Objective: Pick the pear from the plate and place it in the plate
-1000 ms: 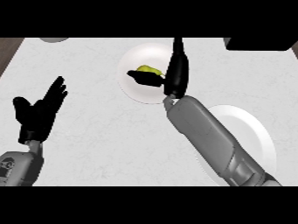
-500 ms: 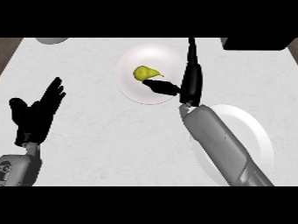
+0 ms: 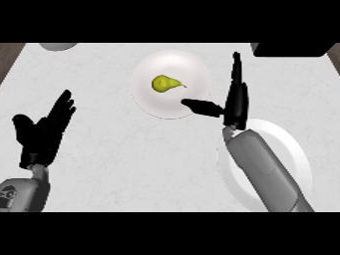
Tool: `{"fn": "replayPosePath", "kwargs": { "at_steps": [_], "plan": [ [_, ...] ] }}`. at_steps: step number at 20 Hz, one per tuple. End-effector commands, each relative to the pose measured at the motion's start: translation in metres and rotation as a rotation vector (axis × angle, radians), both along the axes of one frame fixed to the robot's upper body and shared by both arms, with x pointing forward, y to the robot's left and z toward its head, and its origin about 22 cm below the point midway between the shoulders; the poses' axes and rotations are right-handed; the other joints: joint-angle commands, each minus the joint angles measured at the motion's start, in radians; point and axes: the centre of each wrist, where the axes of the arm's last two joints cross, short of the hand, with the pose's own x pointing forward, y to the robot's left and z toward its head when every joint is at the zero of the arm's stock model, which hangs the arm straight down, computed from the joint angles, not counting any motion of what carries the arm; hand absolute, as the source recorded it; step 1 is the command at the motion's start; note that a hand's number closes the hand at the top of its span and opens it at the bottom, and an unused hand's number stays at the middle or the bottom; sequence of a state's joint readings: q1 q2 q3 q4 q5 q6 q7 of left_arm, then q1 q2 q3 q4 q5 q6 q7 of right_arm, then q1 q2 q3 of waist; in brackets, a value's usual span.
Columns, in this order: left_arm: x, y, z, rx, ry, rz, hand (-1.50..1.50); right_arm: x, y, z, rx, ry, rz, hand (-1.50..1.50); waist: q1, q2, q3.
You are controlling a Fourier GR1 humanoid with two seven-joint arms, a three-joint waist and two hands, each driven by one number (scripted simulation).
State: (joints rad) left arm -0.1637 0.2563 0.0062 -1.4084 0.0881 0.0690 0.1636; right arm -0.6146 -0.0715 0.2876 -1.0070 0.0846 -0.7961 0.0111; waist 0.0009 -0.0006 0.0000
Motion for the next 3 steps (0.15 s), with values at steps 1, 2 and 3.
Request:
{"fn": "replayPosePath", "kwargs": {
  "at_steps": [1, 2, 3],
  "plan": [
    [-0.015, -0.008, 0.0, 0.004, -0.003, -0.007, 0.0, -0.006, -0.022, -0.001, -0.028, 0.045, -0.033, -1.5, 0.0, -0.001, 0.0],
    [-0.001, -0.023, -0.013, -0.004, -0.002, 0.01, 0.0, -0.002, -0.02, -0.013, -0.021, 0.033, -0.011, -1.5, 0.001, 0.001, 0.0],
    [0.001, 0.01, 0.006, 0.008, 0.018, 0.006, 0.0, -0.005, -0.016, -0.007, -0.017, 0.054, -0.023, -1.5, 0.001, 0.0, 0.0]
  ]
}}
